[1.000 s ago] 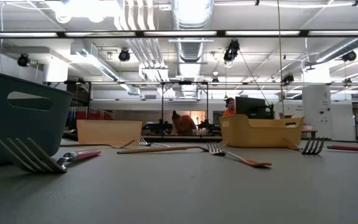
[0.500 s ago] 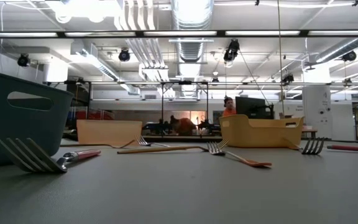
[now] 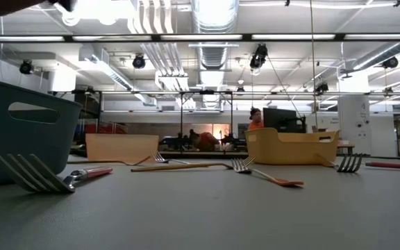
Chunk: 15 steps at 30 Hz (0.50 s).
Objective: Sort silverware by color (type)
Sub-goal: Put the pink fork into the blue bin
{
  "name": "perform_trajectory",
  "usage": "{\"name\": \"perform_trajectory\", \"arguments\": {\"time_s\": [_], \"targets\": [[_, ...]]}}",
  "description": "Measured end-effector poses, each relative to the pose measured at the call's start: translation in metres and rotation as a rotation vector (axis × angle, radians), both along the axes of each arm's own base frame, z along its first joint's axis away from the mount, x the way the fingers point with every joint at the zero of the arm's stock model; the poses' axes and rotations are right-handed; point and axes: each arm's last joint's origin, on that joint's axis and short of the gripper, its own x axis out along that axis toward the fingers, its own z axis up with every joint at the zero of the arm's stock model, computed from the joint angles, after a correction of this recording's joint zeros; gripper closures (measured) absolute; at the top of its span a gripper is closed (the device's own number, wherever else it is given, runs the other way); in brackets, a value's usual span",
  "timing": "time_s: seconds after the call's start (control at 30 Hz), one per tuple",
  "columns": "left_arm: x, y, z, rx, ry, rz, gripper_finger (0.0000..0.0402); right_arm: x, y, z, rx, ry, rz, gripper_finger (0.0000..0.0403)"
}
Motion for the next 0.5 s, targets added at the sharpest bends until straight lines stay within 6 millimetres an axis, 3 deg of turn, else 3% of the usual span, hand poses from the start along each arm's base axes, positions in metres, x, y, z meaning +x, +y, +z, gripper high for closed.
{"name": "perform_trajectory", "arguments": {"time_s": [0.17,0.5], "targets": [[-0.03,0.005,-0.005,0.121,0.199,0.137,0.0367,-0.002,-0.003,-0.004,-0.024,0.054,-0.029,0.0202],[-0.068,-0.006,-0.043,0.084,0.469,0.31,0.0367,-0.002,-0.003,-0.008,-0.048,0.071,-0.048,0.0202]]}}
